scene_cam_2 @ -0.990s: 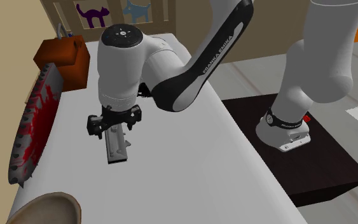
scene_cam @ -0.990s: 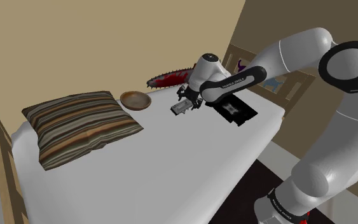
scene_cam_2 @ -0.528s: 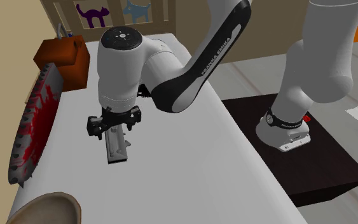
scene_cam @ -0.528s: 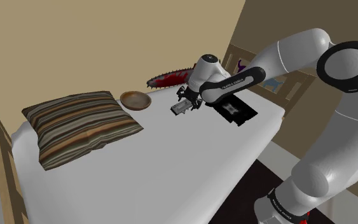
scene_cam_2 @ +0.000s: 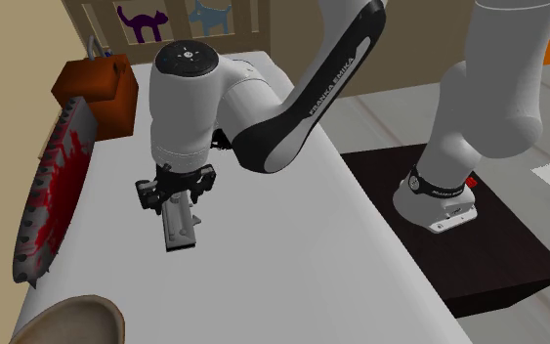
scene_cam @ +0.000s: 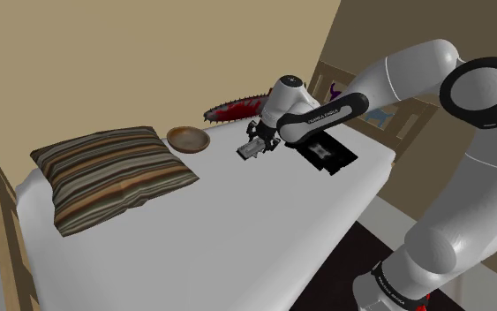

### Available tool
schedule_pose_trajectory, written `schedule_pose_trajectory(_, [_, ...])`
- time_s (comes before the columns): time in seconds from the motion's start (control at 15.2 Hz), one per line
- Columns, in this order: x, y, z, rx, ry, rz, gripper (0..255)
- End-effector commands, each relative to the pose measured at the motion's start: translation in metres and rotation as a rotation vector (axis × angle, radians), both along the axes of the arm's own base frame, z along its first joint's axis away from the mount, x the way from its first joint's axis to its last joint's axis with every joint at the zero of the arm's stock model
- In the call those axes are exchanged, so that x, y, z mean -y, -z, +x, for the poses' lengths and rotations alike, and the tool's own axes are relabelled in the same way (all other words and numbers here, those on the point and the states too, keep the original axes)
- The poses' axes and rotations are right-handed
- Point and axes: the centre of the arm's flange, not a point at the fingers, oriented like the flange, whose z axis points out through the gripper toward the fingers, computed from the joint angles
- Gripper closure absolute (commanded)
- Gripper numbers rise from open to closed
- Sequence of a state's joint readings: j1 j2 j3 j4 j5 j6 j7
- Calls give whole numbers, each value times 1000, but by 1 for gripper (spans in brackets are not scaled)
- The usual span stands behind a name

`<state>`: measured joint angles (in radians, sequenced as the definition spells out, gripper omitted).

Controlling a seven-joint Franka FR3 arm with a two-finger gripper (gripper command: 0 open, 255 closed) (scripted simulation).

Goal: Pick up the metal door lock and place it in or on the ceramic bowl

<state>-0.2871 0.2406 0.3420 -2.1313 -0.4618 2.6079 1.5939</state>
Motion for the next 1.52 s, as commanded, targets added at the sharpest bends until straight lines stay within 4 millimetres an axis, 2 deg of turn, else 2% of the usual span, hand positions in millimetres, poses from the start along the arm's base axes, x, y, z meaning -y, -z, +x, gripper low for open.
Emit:
schedule_pose_trajectory(0.0, [0, 0, 0, 0, 0, 0, 255])
schedule_pose_trajectory(0.13, [0, 0, 0, 0, 0, 0, 255])
schedule_pose_trajectory(1.45, [0, -105, 0, 0, 0, 0, 255])
